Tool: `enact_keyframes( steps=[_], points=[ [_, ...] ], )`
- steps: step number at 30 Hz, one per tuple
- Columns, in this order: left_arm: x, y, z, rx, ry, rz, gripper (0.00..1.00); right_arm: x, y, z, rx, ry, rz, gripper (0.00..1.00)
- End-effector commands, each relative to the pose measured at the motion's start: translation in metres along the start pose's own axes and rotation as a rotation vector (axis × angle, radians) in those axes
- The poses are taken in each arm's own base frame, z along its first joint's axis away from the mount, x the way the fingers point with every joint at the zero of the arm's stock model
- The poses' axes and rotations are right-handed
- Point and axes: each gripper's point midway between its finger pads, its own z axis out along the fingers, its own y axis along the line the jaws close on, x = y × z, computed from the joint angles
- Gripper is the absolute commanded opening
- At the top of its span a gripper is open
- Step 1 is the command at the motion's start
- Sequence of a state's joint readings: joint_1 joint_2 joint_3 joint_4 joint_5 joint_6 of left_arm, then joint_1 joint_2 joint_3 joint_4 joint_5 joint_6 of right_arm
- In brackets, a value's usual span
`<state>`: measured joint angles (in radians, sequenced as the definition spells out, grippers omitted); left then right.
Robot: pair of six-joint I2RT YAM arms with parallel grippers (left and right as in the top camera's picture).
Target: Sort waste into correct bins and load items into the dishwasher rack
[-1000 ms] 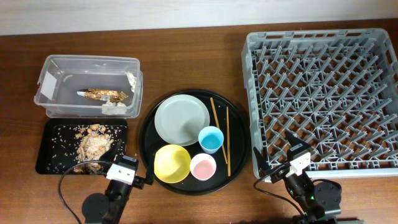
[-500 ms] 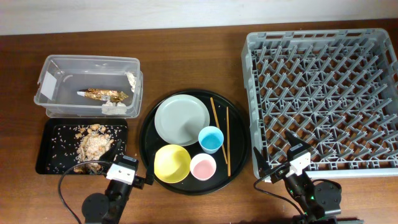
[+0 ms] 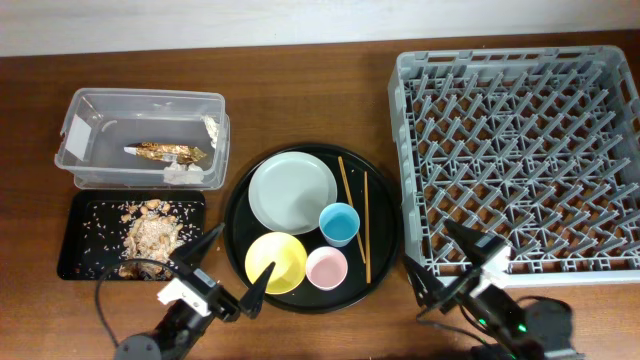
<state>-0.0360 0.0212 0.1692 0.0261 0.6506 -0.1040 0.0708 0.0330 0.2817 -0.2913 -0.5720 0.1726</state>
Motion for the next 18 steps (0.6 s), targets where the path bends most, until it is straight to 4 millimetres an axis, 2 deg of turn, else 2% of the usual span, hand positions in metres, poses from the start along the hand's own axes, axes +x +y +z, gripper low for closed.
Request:
enact_keyframes(
  steps=[1, 5, 7, 8, 10, 14, 16, 18],
  points=[
    [-0.046, -0.010, -0.002, 0.018, 0.041, -0.111, 1.00, -0.051, 0.023, -0.018, -0.008, 0.024, 0.057, 0.98],
    [-0.060, -0.003, 0.009, -0.009, 0.253, -0.278, 0.99, -0.070, 0.025, -0.027, 0.065, 0.239, 0.121, 0.98],
    [-0.058, 0.000, 0.014, -0.023, 0.374, -0.356, 0.99, -0.076, 0.021, -0.030, 0.120, 0.355, 0.179, 0.98],
    [-0.053, 0.003, 0.017, -0.028, 0.467, -0.396, 0.99, -0.080, 0.022, -0.029, 0.124, 0.396, 0.206, 0.98],
    [-0.050, 0.007, 0.021, -0.030, 0.548, -0.434, 0.99, -0.087, 0.027, -0.024, 0.087, 0.442, 0.248, 0.99],
    [-0.041, -0.013, 0.029, 0.114, 0.633, -0.593, 0.99, -0.082, 0.048, -0.013, -0.069, 0.517, 0.351, 0.99],
    [-0.029, -0.014, 0.032, 0.130, 0.686, -0.637, 0.99, -0.075, 0.044, -0.010, -0.060, 0.553, 0.379, 0.99],
    [-0.005, -0.019, 0.031, 0.107, 0.803, -0.657, 0.96, -0.065, 0.037, -0.011, -0.016, 0.599, 0.402, 0.99]
  ],
)
